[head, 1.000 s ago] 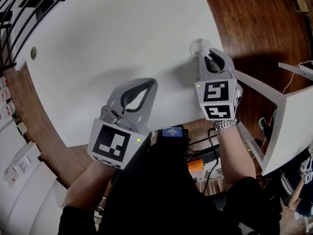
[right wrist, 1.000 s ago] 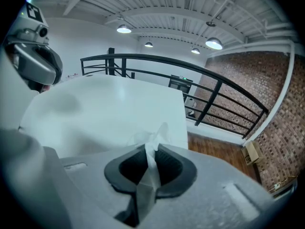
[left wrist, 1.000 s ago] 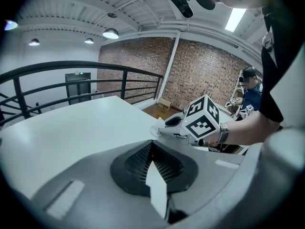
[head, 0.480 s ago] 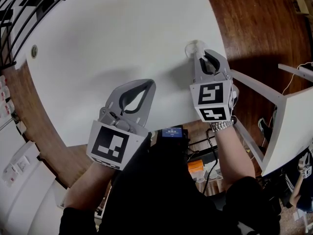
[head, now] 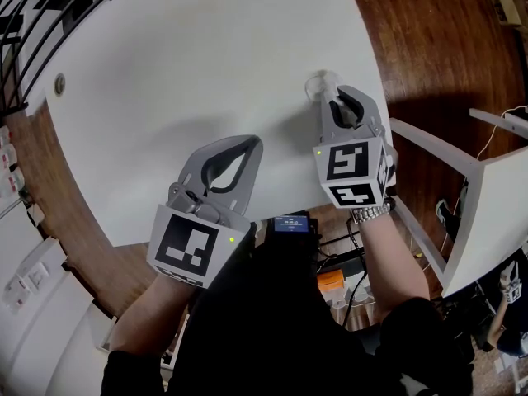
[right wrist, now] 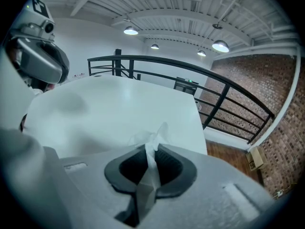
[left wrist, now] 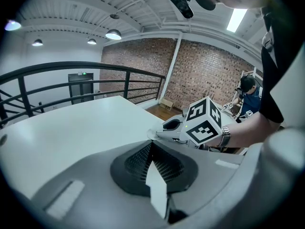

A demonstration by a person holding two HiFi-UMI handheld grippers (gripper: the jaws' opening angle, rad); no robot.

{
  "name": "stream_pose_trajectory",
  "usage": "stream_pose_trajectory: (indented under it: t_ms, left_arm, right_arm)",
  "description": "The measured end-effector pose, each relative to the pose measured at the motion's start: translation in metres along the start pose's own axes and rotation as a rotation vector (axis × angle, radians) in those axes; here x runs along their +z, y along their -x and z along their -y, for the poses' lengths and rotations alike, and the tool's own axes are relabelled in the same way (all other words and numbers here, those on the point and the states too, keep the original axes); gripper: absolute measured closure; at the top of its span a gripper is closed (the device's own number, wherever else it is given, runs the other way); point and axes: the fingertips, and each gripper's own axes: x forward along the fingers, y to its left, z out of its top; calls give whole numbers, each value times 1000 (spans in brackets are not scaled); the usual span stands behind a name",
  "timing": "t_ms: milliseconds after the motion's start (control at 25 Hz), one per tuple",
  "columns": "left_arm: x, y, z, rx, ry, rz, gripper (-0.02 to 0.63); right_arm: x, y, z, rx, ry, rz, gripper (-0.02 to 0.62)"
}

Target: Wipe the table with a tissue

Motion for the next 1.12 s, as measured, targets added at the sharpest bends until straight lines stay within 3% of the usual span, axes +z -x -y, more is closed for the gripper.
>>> stream_pose_trajectory:
  t_ms: [720, 1120]
  left_arm:
    - [0, 10, 5, -3, -15, 15, 592]
    - [4, 20, 8, -17, -33, 36, 592]
  right_arm:
    - [2, 3, -28, 70, -12, 4, 572]
    - [10, 19, -37, 58, -6, 23, 572]
